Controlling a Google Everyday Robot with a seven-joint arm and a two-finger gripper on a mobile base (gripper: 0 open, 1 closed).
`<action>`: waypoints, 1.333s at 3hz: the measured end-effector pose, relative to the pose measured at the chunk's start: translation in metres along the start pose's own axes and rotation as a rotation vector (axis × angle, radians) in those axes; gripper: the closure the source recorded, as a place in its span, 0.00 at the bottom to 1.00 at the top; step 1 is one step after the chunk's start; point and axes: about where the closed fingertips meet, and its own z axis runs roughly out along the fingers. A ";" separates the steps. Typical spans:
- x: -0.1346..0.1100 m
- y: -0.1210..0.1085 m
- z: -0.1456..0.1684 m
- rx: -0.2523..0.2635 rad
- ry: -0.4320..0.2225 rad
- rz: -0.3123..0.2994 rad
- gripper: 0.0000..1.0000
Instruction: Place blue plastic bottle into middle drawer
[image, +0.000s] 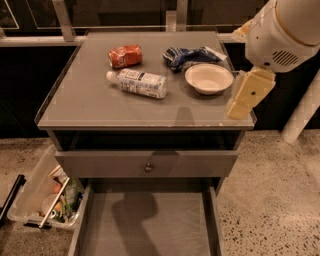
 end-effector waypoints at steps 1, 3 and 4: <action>-0.024 -0.020 0.029 -0.023 -0.053 -0.048 0.00; -0.072 -0.055 0.103 -0.150 -0.182 -0.076 0.00; -0.085 -0.056 0.134 -0.202 -0.214 -0.082 0.00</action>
Offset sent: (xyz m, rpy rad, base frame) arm 0.1244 0.0935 -0.0425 0.1687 0.0765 0.2338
